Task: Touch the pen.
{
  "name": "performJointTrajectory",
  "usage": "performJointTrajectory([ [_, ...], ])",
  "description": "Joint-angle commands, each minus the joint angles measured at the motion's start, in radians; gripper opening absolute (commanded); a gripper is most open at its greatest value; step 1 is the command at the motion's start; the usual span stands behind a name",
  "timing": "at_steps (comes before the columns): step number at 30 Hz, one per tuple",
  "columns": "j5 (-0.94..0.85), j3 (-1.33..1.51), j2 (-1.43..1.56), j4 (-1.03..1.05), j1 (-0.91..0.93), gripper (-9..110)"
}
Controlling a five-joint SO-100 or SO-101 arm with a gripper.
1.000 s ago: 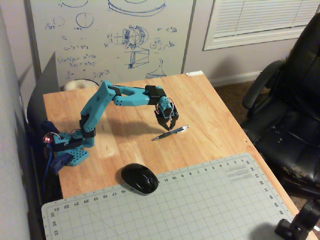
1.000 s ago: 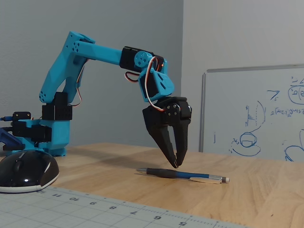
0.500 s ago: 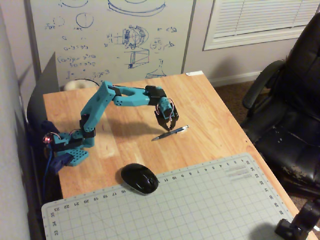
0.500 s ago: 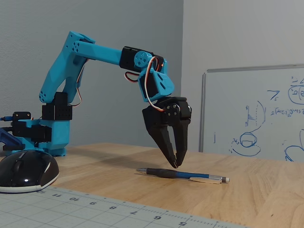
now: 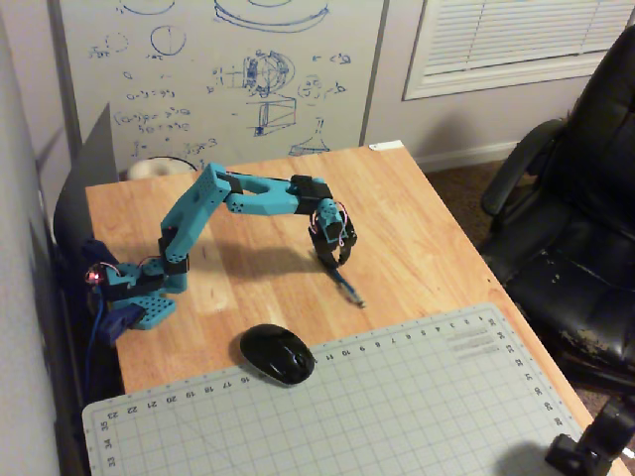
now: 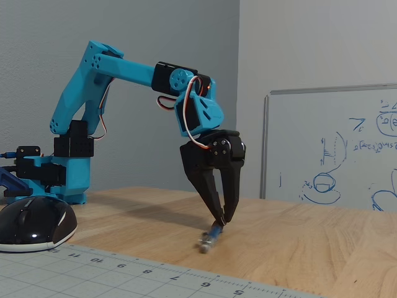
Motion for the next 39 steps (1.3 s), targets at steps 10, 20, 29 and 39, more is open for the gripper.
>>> performJointTrajectory([
  [10, -0.008, -0.077, 0.025, -0.003, 0.012, 1],
  [20, -0.009, -0.083, 0.064, 0.089, 0.003, 1],
  [29, -0.011, -0.077, 0.080, 0.138, -0.002, 1],
  [39, -0.009, -0.083, 0.081, 0.140, -0.005, 1],
])
